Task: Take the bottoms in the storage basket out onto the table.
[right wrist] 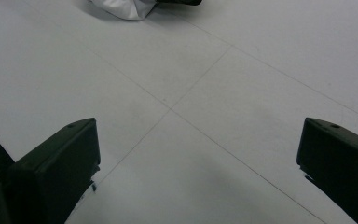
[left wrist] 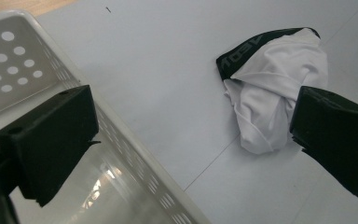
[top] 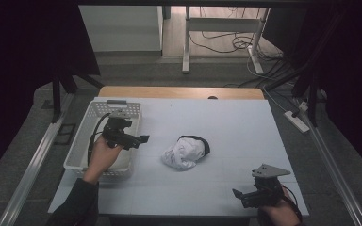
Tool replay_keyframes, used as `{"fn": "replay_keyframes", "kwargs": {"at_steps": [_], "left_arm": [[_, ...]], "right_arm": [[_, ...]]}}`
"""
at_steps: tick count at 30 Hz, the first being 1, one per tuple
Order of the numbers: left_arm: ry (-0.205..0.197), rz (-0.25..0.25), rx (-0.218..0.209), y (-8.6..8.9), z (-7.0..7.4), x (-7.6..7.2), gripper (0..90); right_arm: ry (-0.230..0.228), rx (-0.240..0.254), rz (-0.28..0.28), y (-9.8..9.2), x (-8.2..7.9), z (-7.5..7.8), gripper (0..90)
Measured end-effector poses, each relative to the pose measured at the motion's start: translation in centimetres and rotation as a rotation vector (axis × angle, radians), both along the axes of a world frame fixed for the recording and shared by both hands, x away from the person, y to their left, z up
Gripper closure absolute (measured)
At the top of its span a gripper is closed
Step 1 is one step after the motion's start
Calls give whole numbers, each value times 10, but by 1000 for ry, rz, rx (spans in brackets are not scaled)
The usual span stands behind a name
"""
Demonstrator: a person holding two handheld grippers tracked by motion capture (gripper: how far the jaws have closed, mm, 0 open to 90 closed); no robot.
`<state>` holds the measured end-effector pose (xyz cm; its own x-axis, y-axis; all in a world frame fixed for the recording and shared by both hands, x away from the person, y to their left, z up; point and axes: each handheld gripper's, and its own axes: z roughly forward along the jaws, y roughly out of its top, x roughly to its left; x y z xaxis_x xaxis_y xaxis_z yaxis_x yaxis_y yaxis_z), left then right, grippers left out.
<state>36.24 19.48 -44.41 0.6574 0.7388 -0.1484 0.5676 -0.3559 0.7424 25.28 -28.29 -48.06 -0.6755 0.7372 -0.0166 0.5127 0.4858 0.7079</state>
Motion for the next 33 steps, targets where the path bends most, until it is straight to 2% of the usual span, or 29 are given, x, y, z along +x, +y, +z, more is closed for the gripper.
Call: {"fn": "replay_keyframes", "kwargs": {"at_steps": [11,33], "left_arm": [[3,3,-15,7,0,-8,6],[8,5,-11,16,-4,-27,5]], "right_arm": [[-1,-1,1,0,0,0,0],[0,1,-2,0,0,0,0]]}}
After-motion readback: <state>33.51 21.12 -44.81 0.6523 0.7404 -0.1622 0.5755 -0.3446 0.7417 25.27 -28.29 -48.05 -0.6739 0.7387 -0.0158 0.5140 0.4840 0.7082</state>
